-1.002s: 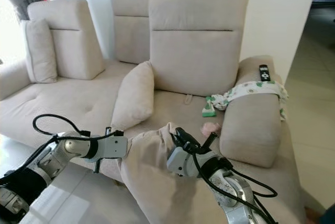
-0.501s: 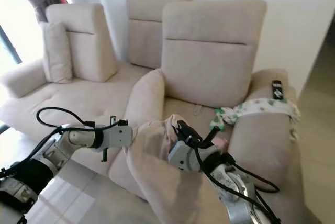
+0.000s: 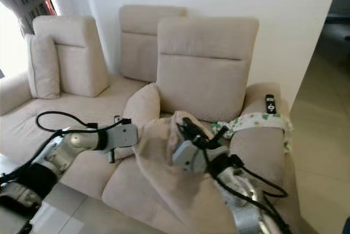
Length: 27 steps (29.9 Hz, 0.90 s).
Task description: Move the pillow to the sofa from floor
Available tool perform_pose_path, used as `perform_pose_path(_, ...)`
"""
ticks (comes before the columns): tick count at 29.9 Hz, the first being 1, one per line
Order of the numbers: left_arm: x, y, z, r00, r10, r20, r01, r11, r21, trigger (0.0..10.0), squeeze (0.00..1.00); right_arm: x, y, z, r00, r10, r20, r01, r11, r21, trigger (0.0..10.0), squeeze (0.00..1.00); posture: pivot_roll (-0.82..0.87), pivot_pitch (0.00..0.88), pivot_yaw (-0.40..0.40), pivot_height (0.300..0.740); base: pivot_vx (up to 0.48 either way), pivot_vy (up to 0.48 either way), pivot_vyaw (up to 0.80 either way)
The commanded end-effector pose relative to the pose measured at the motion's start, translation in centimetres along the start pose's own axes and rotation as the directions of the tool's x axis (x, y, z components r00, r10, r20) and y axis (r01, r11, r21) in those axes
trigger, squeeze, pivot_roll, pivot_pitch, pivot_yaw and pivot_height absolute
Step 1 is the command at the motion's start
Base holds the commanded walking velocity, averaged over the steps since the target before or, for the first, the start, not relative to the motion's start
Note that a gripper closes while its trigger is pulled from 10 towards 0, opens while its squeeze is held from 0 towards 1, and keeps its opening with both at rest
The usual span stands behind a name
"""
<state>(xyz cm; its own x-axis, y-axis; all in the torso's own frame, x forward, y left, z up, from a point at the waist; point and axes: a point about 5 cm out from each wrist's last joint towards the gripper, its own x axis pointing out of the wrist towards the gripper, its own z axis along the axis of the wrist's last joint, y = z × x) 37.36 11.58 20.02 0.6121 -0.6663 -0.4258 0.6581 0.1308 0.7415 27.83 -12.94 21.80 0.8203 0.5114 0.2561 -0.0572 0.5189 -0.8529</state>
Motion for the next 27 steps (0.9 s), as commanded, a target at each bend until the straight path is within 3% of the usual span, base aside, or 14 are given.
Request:
perform_pose_path(1,0.0,0.8,1.7,0.995,0.033,0.096,-0.036,0.999,0.029,10.0,0.0,0.5,0.8,1.6,0.997,0.021,0.078,-0.023,0.999,0.027,10.0,0.0,0.0,0.0,0.074,0.74,0.0,0.0,0.0)
perform_pose_path(27,0.6,1.0,3.1,0.982,0.073,0.174,-0.077,0.997,0.012,10.0,0.0,0.7,0.0,1.9,0.994,-0.06,0.095,0.053,0.996,0.068,10.0,0.0,0.0,0.0,0.079,0.74,0.0,0.0,-0.05)
